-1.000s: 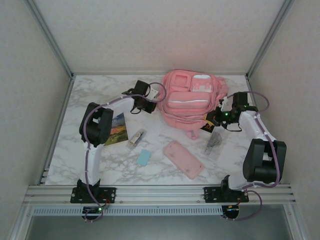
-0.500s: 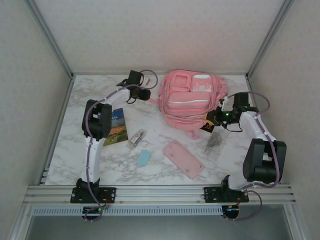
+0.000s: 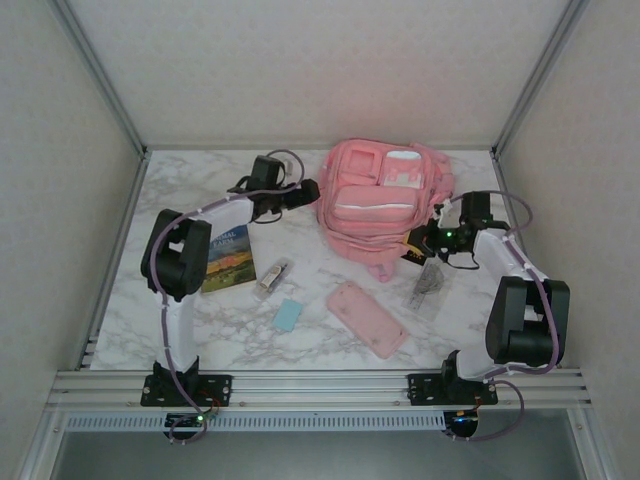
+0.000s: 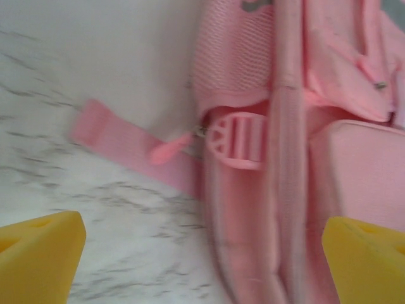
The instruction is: Pack books, pencil case, and school supplies into a backpack
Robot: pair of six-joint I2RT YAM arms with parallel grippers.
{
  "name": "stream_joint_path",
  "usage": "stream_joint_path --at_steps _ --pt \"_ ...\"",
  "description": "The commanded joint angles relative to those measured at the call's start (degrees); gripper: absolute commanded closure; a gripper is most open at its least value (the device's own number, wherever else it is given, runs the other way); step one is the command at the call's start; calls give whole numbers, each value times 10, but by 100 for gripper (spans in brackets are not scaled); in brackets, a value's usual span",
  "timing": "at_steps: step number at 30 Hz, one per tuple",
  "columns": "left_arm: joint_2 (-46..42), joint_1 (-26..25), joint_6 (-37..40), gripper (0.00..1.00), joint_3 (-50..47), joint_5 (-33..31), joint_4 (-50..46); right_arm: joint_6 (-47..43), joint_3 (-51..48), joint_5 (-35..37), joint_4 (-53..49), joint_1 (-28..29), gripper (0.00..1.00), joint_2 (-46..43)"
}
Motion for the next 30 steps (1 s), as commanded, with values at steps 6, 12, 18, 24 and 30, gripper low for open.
stream_joint_path --at_steps 6,12,18,24,30 --pt "100 -55 -92 15 65 74 69 22 -18 -27 84 15 99 12" --pt "100 -68 -84 100 56 51 75 22 -5 -25 98 22 100 31" --pt "-38 -28 -82 100 -94 -50 142 13 74 -14 83 58 100 84" --pt "-168 -13 -51 100 -213 -144 140 32 162 9 84 123 100 154" --pt "-144 14 -19 100 -204 -161 106 71 202 34 113 176 100 210"
